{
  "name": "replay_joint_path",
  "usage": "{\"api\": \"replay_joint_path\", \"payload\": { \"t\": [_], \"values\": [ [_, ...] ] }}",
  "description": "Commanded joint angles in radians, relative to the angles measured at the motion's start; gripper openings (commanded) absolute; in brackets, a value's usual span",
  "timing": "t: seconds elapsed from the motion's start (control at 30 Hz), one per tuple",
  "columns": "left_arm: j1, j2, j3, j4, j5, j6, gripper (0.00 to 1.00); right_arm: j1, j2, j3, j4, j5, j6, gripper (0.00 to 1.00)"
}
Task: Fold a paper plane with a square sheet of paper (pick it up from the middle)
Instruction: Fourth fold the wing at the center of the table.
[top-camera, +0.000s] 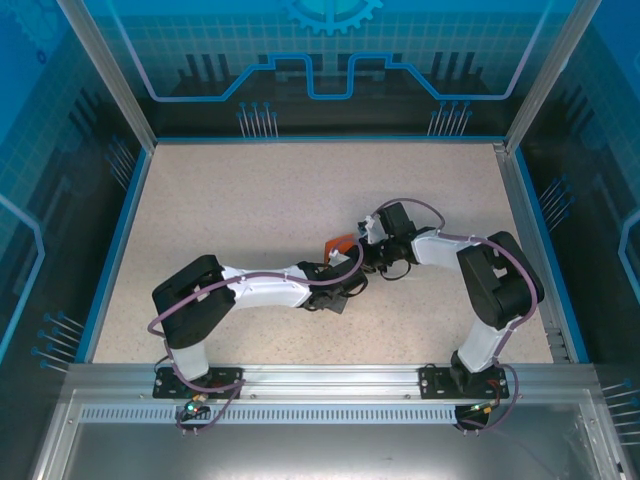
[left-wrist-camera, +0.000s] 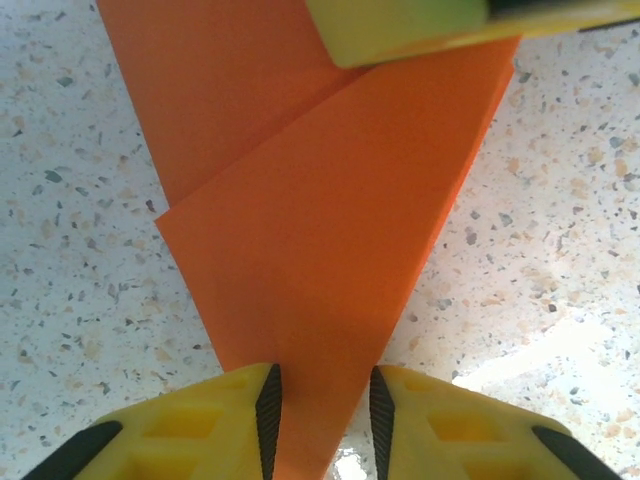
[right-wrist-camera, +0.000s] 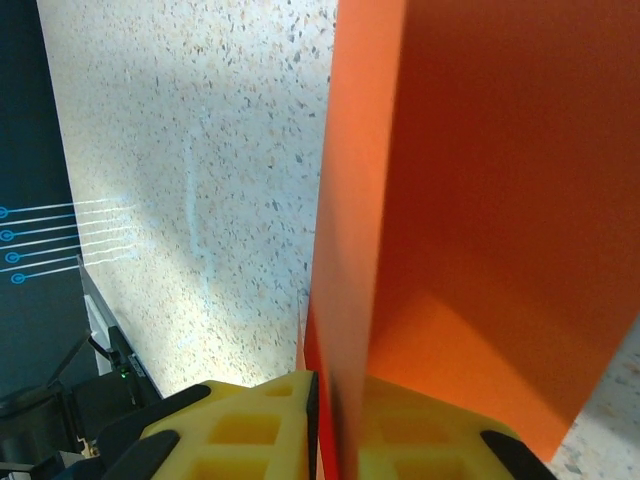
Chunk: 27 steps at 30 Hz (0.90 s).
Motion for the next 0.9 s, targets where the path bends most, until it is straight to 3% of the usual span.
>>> {"api": "replay_joint_path", "payload": {
  "t": [0.0,0.17,0.87],
  "values": [
    [-0.007,-0.001,0.014,-0.025,-0.032,0.015,0.35,0.013,0.007,0.022,-0.007,-0.019,-0.006,0.14],
    [-0.007,0.006,0.012,-0.03,-0.051,0.018,0.35,0.014,0.007,0.023,-0.011,-0.018,-0.004,0.14],
    [-0.008,0.007,0.005,-0.013,-0.06,0.036,0.05,0.015,0.006,0.021,-0.046,0.018,-0.02,0.16]
  ]
}}
